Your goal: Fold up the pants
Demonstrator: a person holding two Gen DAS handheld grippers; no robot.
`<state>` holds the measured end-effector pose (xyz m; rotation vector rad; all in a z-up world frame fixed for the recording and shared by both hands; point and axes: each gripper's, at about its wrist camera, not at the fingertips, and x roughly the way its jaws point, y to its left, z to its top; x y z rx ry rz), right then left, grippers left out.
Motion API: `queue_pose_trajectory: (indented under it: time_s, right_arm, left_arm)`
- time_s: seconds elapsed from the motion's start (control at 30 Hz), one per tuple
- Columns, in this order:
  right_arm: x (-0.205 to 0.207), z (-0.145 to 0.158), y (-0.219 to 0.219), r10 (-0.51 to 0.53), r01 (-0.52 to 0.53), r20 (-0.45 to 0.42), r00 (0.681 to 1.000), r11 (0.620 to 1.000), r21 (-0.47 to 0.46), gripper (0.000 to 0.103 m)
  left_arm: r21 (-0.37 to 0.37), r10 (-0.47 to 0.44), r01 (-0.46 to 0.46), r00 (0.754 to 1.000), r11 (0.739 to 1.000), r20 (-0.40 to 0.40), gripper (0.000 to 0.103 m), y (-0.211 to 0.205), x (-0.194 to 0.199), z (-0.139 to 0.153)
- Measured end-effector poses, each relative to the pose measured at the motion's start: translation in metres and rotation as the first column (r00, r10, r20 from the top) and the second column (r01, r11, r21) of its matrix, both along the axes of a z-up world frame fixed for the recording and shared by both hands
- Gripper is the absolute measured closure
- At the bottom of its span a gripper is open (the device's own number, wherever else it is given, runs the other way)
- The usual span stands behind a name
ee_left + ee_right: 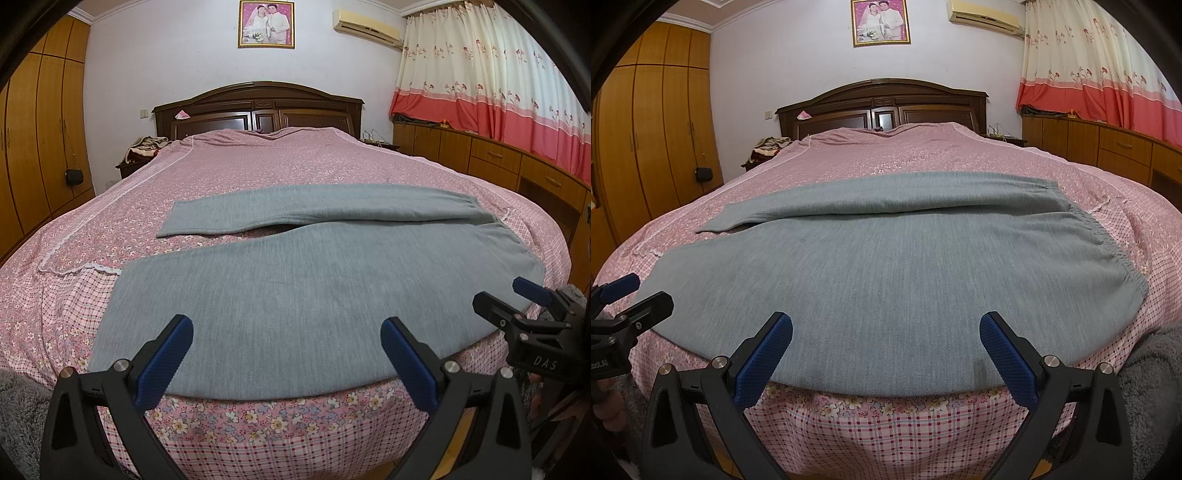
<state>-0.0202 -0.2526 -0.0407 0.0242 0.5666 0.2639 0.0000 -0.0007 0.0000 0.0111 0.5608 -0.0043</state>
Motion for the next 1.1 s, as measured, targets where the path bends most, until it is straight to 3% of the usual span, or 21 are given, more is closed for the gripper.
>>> queue_pose_trajectory:
  time_s: [1.1]
  right_arm:
    - [0.0017,-0.003,0.0002,-0.001,0.001,-0.01,1.0,1.0,-0.001,0.0]
  left_arm:
    - [-0.003,-0.002,0.002,1.0,1.0,-0.003,0.0,0.0009,0.0002,0.0003]
